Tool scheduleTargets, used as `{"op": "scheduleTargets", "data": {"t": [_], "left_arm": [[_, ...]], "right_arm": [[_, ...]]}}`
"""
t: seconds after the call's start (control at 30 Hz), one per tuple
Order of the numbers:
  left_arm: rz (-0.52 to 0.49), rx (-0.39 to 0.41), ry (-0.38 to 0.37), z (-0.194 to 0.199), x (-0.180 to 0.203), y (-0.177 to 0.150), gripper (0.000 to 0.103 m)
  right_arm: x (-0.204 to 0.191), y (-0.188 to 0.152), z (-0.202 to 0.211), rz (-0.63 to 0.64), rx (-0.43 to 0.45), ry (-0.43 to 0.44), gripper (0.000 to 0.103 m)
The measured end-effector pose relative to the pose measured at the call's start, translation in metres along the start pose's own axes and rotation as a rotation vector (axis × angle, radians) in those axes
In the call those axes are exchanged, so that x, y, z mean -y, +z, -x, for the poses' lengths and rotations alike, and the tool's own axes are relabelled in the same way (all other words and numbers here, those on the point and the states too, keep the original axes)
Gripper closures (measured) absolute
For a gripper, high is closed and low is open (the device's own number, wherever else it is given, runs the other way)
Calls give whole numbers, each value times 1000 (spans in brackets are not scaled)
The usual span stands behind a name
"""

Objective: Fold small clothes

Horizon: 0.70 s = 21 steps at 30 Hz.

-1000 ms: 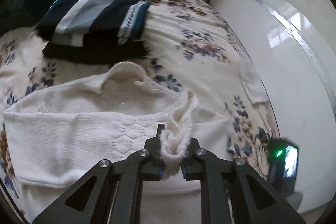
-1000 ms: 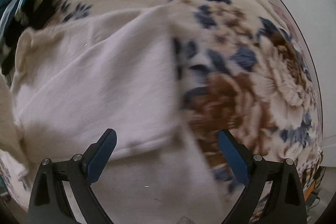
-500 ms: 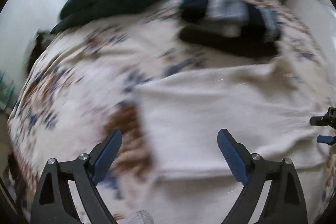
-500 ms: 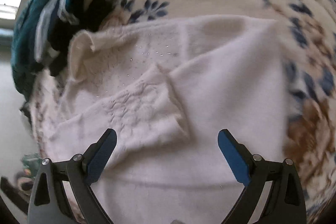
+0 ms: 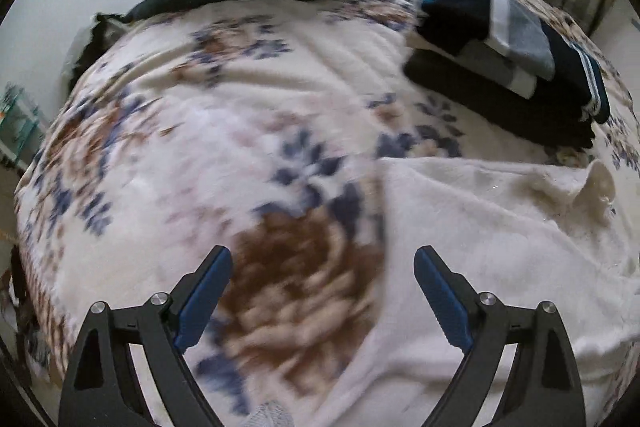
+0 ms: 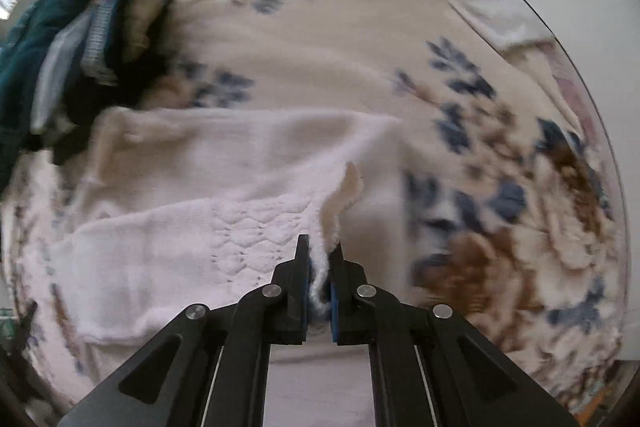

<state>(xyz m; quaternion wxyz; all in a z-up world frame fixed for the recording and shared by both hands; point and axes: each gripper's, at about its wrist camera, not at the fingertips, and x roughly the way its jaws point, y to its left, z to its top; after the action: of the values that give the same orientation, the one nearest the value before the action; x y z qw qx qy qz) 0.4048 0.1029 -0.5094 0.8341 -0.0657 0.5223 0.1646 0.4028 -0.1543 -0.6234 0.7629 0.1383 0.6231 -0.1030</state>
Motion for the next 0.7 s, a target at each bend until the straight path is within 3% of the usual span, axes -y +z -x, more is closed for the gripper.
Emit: {"op": "scheduleTargets", "data": {"t": [0.17,0.27,0.33,0.37,0.47,0.53,0.6,0.7], "left_arm": [[-161,-45,18,-48,47,16,10],[-228,-91,35,-71,58,15,10],[-243,-82,26,-67,57,14,10],[-248,-71,20,-63,56,14,10],[-273,-42,8,-51,54,6,10],[-285,-69,18,-55,52,0,10],[-267,-101,6,-51,47,-3,10],[-264,-59,-18,-25,42,-4,10]], "right_arm": [[26,8,-33,-18,-86,-42,96],[33,11,-49,-22,-130,-93,85],[35,12,-42,-38,-120,-104,71],[33,13,-32,-42,-81,-100,70],[21,6,-7,21,29,-20,54],[12,0,-25,99,-21,-42,53],[18,-7,-51,76,-126,-48,53],[35,-11,-31,-13,-128,26,53]]}}
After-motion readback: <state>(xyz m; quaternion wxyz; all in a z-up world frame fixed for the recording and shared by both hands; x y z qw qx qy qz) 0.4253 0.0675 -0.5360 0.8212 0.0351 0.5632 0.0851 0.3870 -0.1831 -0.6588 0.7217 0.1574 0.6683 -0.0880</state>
